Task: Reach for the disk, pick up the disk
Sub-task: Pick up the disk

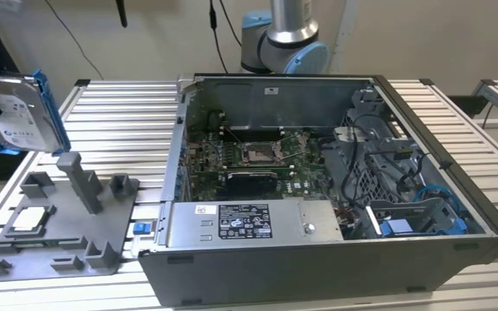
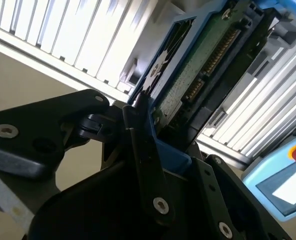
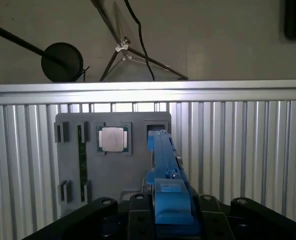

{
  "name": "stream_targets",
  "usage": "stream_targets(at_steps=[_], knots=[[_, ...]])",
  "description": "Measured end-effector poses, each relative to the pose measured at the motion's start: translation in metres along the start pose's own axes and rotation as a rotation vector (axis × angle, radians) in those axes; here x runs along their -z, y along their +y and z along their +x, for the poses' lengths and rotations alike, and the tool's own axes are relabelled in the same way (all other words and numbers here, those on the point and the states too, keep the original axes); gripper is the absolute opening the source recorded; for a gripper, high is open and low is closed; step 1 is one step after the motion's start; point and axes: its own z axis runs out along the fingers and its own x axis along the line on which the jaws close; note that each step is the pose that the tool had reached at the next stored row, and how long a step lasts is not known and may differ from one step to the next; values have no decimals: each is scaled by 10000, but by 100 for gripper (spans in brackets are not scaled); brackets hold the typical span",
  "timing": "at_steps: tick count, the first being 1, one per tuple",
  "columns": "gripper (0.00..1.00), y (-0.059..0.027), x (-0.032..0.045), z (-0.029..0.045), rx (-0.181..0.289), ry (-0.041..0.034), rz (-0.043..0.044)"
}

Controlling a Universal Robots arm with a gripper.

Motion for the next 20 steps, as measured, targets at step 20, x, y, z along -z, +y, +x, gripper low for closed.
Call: stream_targets(at_steps=[20], knots=[[0,113,393,-1,30,-36,550]])
